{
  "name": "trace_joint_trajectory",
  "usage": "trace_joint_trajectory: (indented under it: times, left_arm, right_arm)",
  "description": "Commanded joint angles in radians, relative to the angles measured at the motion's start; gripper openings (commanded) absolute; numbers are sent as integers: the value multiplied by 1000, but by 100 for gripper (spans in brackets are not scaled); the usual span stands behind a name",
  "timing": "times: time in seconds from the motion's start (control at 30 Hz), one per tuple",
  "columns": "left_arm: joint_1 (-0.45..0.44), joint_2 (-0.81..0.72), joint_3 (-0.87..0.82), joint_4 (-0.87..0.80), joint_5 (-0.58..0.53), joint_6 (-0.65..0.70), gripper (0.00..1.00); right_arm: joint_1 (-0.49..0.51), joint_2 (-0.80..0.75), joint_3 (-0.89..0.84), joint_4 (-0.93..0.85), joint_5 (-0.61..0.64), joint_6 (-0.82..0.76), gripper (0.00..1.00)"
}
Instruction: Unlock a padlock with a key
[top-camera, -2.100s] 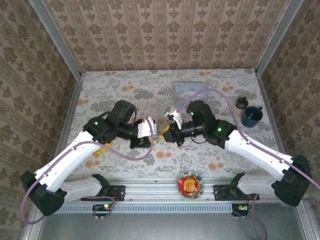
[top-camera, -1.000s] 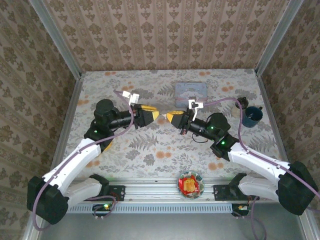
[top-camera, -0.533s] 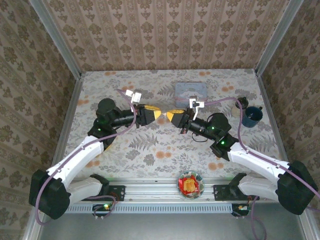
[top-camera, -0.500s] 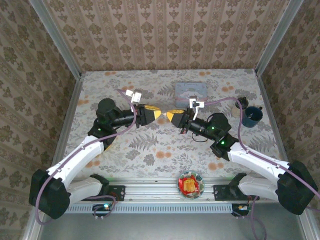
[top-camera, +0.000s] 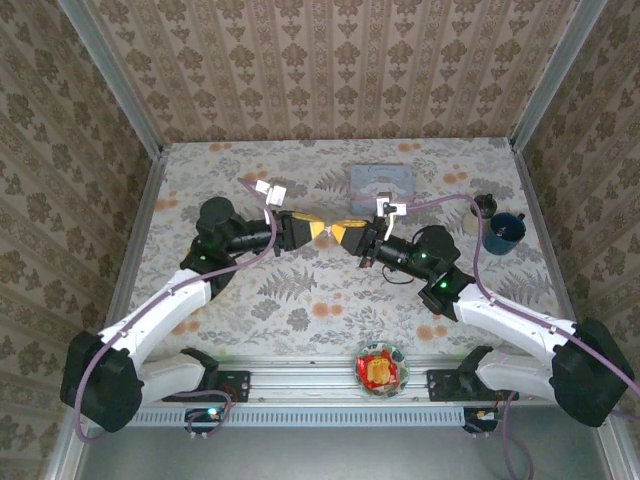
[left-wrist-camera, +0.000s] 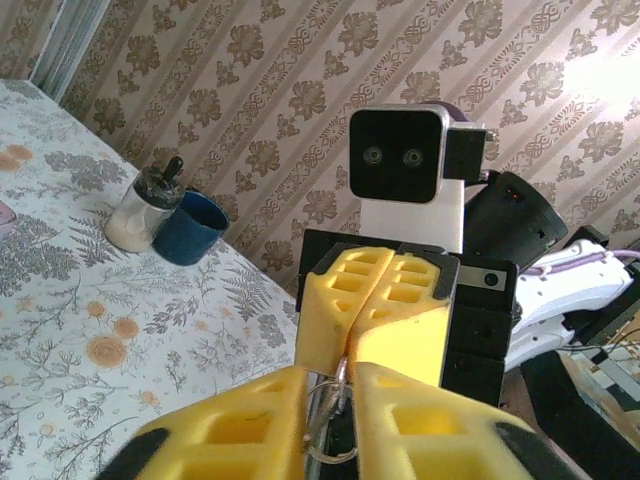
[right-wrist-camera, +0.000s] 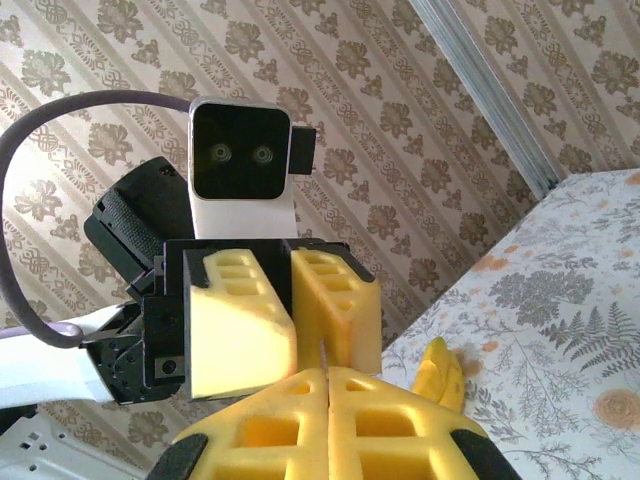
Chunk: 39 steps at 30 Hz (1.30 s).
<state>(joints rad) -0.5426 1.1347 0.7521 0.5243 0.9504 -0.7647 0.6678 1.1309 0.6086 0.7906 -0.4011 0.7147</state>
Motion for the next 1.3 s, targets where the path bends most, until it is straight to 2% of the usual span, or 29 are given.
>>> trace_joint_trajectory:
  times: [0.0,0.07,0.23,0.33,0.5,0.6,0.77,1.27]
  left_arm:
    - [-5,-1,-5,38,40,-7,8]
    - [-7,-3,-4,36,42,-5,0]
    - [-7,-10,11,-4,56,30,0]
    - [-3,-32,67,-213,68,168,0]
    - [-19,-87,197,-658,29,475,0]
    - [-40,-102,256,-805,28,582,0]
    - [-100,-99,329,-975,9,710,0]
    - [-123,-108,342,-993,-33,740,0]
  right_arm:
    - [7,3,28,36,-5,2,0]
    - [7,4,29,36,-7,2,0]
    - [6,-2,38,-18,0,-12,2]
    - [7,-33,51,-116,-20,-71,29]
    - [7,-116,50,-280,-52,-207,43]
    - [7,-148,46,-328,-85,-259,44]
    - [12,-151,57,-307,-199,-278,42]
    - [37,-120,71,-259,-289,-276,37]
